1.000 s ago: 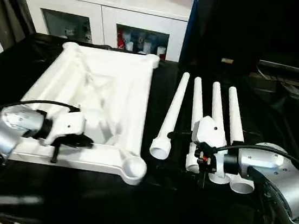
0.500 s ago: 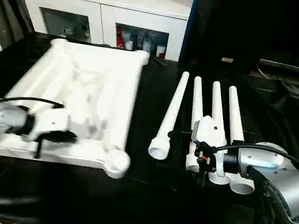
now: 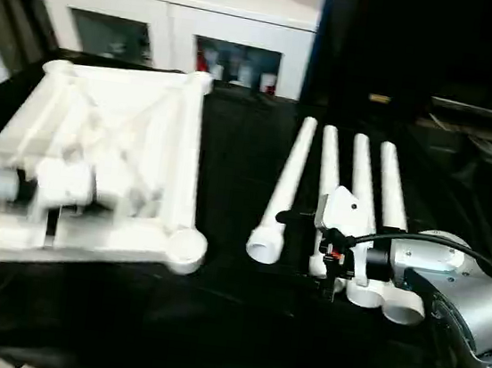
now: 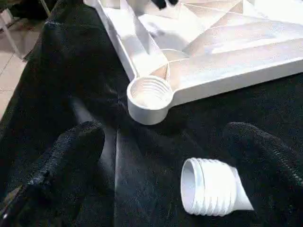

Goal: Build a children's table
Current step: Pick table leg

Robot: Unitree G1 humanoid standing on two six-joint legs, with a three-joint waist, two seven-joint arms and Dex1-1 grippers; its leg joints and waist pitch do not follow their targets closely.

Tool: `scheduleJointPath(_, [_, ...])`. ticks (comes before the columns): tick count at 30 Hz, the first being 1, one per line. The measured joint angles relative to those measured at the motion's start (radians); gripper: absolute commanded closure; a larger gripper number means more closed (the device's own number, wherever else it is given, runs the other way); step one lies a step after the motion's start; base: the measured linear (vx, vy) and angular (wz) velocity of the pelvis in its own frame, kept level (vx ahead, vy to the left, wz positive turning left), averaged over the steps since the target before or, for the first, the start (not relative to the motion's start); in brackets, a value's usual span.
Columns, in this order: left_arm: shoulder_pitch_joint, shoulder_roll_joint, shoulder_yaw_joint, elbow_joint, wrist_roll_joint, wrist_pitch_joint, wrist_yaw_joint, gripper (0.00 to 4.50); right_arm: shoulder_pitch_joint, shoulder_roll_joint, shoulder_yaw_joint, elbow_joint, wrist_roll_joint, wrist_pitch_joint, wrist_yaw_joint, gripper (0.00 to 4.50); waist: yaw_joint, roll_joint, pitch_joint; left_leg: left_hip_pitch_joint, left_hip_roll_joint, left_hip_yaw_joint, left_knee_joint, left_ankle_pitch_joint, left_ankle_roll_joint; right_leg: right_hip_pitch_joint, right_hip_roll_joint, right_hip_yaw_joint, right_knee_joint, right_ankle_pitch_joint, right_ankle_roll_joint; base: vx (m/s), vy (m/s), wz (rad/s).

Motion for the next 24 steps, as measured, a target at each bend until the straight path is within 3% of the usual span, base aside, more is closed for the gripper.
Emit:
scheduleJointPath(2, [0.027, 0.000, 0.041, -0.067, -0.067, 0.066, -0.013, 3.14, 0.016, 0.010, -0.028, -0.018, 0.008, 0.007, -0.020, 0.00, 0.001, 0.000, 0.000, 0.000, 0.000, 0.000, 0.000, 0.000, 0.000, 0.000, 0.000, 0.000, 0.000, 0.000, 0.000, 0.000, 0.000, 0.00])
scheduleJointPath(5, [0.062, -0.001, 0.105, -0.166, -0.145, 0.138, 0.028, 3.04, 0.031, 0.028, -0.069, -0.030, 0.010, 0.008, -0.079, 0.00, 0.001, -0.003, 0.000, 0.000, 0.001, 0.000, 0.000, 0.001, -0.001, 0.000, 0.000, 0.000, 0.001, 0.000, 0.000, 0.000, 0.000, 0.00])
scheduleJointPath(7, [0.133, -0.040, 0.202, -0.318, -0.188, 0.236, 0.194, 2.80, 0.054, 0.089, -0.114, -0.024, -0.039, 0.001, -0.213, 0.00, 0.000, -0.005, -0.001, 0.001, 0.001, 0.000, -0.001, 0.001, -0.002, 0.000, 0.000, 0.000, 0.001, 0.000, 0.000, 0.000, 0.000, 0.00])
scheduleJointPath(8, [0.185, -0.090, 0.253, -0.421, -0.204, 0.287, 0.302, 2.80, 0.060, 0.148, -0.149, -0.004, -0.071, 0.004, -0.309, 0.00, -0.002, -0.005, -0.001, 0.000, 0.000, 0.001, -0.001, 0.001, -0.002, 0.001, -0.001, 0.000, 0.001, 0.000, 0.000, 0.000, 0.000, 0.00])
scheduleJointPath(12, [0.362, -0.365, 0.331, -0.717, -0.189, 0.418, 0.692, 2.80, 0.100, 0.314, -0.260, 0.031, -0.116, 0.007, -0.575, 0.00, -0.001, -0.007, -0.002, -0.002, 0.001, 0.002, -0.001, 0.001, -0.002, 0.002, -0.002, 0.000, 0.000, -0.001, 0.002, 0.000, 0.000, 0.00])
scheduleJointPath(13, [0.419, -0.466, 0.338, -0.782, -0.174, 0.446, 0.805, 2.80, 0.127, 0.367, -0.288, 0.032, -0.114, 0.008, -0.633, 0.00, 0.002, -0.010, -0.002, -0.004, 0.000, 0.003, -0.001, 0.001, -0.001, 0.003, -0.003, 0.000, 0.000, -0.003, 0.005, 0.000, 0.000, 0.00])
scheduleJointPath(15, [0.461, -0.526, 0.322, -0.811, -0.144, 0.477, 0.900, 2.80, 0.146, 0.390, -0.292, 0.037, -0.106, 0.007, -0.671, 0.00, 0.011, -0.014, 0.000, -0.003, 0.002, 0.005, 0.005, 0.001, 0.003, 0.000, -0.001, 0.008, -0.003, -0.006, 0.010, 0.000, 0.000, 0.00])
scheduleJointPath(16, [0.486, -0.568, 0.325, -0.839, -0.110, 0.481, 0.972, 2.80, 0.154, 0.407, -0.305, 0.050, -0.102, 0.003, -0.697, 0.00, 0.033, -0.014, 0.001, 0.000, -0.001, 0.004, 0.022, -0.009, 0.014, 0.001, 0.019, 0.055, -0.003, -0.003, 0.016, 0.000, 0.065, -0.31])
scheduleJointPath(17, [0.506, -0.591, 0.321, -0.867, -0.084, 0.485, 1.014, 2.80, 0.167, 0.417, -0.305, 0.058, -0.102, -0.002, -0.712, 0.00, 0.045, -0.013, 0.000, 0.001, -0.005, -0.006, 0.039, -0.020, 0.020, 0.004, 0.027, 0.079, -0.004, -0.002, 0.023, 0.000, 0.065, -0.31])
scheduleJointPath(18, [0.522, -0.608, 0.313, -0.899, -0.052, 0.493, 1.054, 2.80, 0.180, 0.426, -0.304, 0.071, -0.110, -0.006, -0.726, 0.00, 0.062, -0.013, 0.000, -0.001, -0.014, -0.027, 0.071, -0.026, 0.026, 0.005, 0.039, 0.114, -0.004, 0.000, 0.031, -0.004, 0.125, -0.51])
scheduleJointPath(19, [0.545, -0.606, 0.300, -0.938, -0.003, 0.501, 1.093, 2.80, 0.183, 0.433, -0.300, 0.098, -0.124, -0.006, -0.736, 0.00, 0.073, -0.012, 0.000, -0.002, -0.022, -0.057, 0.083, -0.040, 0.021, 0.006, 0.058, 0.161, -0.008, 0.004, 0.046, -0.023, 0.174, -0.52])
scheduleJointPath(20, [0.547, -0.602, 0.293, -0.955, 0.021, 0.504, 1.109, 2.80, 0.183, 0.435, -0.297, 0.111, -0.132, -0.008, -0.742, 0.00, 0.073, -0.006, -0.002, 0.002, -0.021, -0.065, 0.064, -0.058, -0.005, 0.002, 0.073, 0.184, -0.012, 0.006, 0.059, -0.023, 0.174, -0.52])
scheduleJointPath(21, [0.546, -0.597, 0.292, -0.969, 0.034, 0.517, 1.120, 2.80, 0.183, 0.445, -0.294, 0.124, -0.139, -0.011, -0.748, 0.00, 0.067, -0.008, -0.002, 0.003, -0.026, -0.053, 0.060, -0.057, 0.005, -0.005, 0.082, 0.205, -0.022, 0.005, 0.058, -0.070, 0.178, -0.39])
scheduleJointPath(22, [0.548, -0.592, 0.293, -0.987, 0.042, 0.543, 1.137, 2.80, 0.182, 0.460, -0.277, 0.130, -0.142, -0.013, -0.753, 0.00, 0.046, -0.010, -0.004, -0.006, -0.037, -0.049, 0.055, -0.054, 0.031, -0.015, 0.057, 0.166, -0.007, -0.016, 0.009, -0.074, 0.211, -0.05])
scheduleJointPath(23, [0.549, -0.592, 0.293, -1.000, 0.055, 0.566, 1.152, 2.80, 0.180, 0.472, -0.269, 0.131, -0.142, -0.016, -0.756, 0.00, 0.032, -0.006, -0.004, -0.015, -0.042, -0.048, 0.057, -0.053, 0.040, -0.017, 0.040, 0.122, 0.008, -0.029, -0.022, -0.074, 0.211, -0.05])
scheduleJointPath(24, [0.549, -0.595, 0.293, -1.015, 0.064, 0.586, 1.168, 2.80, 0.174, 0.478, -0.264, 0.133, -0.142, -0.016, -0.757, 0.00, 0.024, -0.004, -0.005, -0.020, -0.047, -0.048, 0.059, -0.050, 0.040, -0.011, 0.029, 0.083, 0.013, -0.025, -0.033, -0.034, 0.211, 0.09])
